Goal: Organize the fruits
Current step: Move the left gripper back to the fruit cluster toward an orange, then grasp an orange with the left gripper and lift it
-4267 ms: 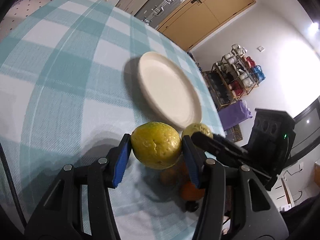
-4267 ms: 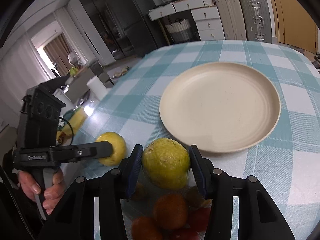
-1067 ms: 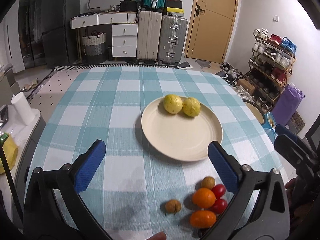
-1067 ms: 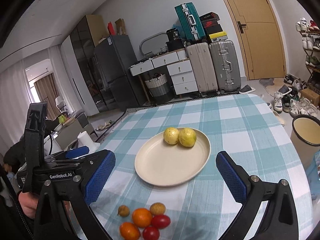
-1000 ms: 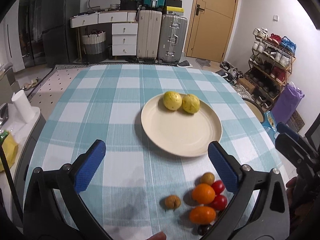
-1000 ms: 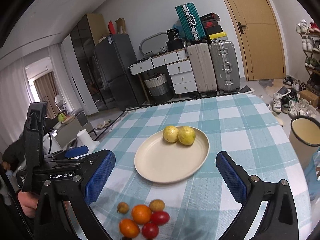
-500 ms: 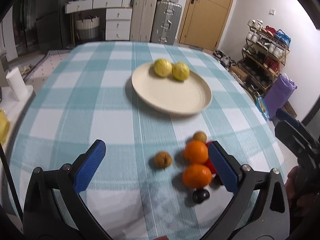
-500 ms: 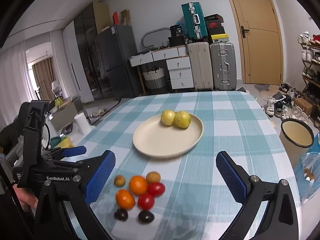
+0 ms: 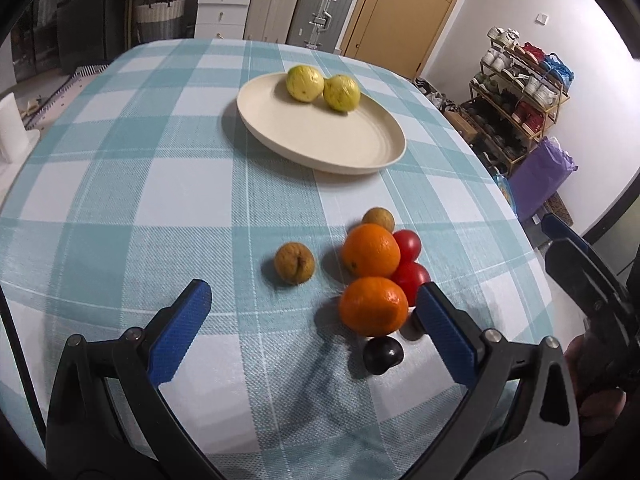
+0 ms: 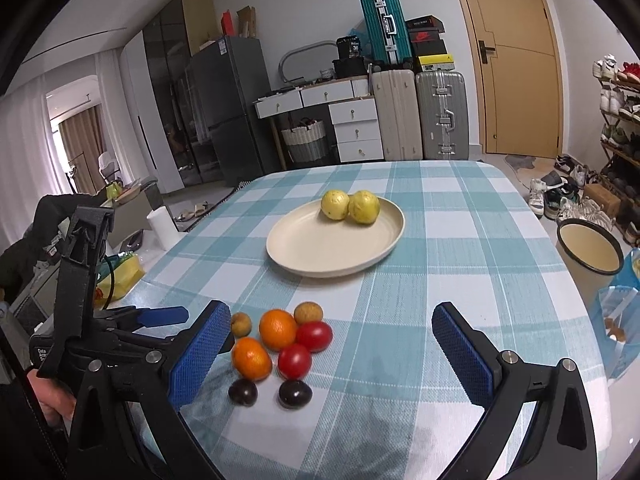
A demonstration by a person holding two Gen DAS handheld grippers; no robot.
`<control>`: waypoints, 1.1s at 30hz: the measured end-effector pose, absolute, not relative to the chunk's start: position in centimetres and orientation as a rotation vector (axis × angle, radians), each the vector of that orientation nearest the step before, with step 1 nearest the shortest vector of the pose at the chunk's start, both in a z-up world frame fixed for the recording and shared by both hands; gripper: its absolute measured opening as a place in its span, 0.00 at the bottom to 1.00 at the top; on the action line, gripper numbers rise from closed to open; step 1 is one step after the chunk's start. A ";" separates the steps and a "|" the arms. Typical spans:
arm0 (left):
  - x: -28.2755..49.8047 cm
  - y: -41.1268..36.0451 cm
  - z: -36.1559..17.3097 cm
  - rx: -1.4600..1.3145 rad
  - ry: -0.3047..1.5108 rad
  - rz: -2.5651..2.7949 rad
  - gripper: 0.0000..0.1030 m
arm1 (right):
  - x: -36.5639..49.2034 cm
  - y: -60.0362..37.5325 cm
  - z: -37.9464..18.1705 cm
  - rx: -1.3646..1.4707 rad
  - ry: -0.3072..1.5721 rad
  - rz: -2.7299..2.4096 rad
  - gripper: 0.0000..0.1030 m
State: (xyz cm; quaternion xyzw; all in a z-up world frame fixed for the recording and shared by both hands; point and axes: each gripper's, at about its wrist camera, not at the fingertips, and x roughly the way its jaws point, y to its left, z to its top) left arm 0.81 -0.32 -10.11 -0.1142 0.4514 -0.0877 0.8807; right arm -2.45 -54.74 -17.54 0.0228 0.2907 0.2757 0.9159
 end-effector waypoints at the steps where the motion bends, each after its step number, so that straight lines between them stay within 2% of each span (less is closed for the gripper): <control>1: 0.9 -0.4 -10.3 -0.245 0.946 -0.189 0.99 | -2.5 -54.8 -17.6 0.048 0.601 0.567 1.00; 5: 1.3 -0.5 -11.0 -0.279 0.969 -0.223 0.98 | -2.6 -55.0 -18.0 0.048 0.612 0.564 1.00; 12: 1.7 -1.1 -11.8 -0.332 0.984 -0.310 0.84 | -2.3 -55.2 -18.7 0.056 0.630 0.559 1.00; 14: 1.9 -1.2 -12.1 -0.354 0.995 -0.338 0.77 | -2.1 -55.3 -18.8 0.059 0.634 0.560 1.00; 16: 2.1 -1.5 -12.3 -0.351 1.008 -0.374 0.57 | -2.0 -55.3 -19.0 0.061 0.639 0.561 1.00; 17: 2.2 -1.8 -12.4 -0.340 1.015 -0.392 0.52 | -1.9 -55.3 -19.1 0.060 0.641 0.563 1.00; 18: 2.2 -1.9 -12.5 -0.335 1.017 -0.406 0.39 | -1.9 -55.3 -19.1 0.059 0.643 0.564 1.00; 19: 2.2 -2.0 -12.6 -0.335 1.019 -0.417 0.37 | -1.8 -55.3 -19.2 0.058 0.645 0.565 1.00; 33: 2.0 1.6 -11.2 -0.416 0.978 -0.413 0.37 | -1.2 -54.6 -19.3 0.048 0.662 0.578 1.00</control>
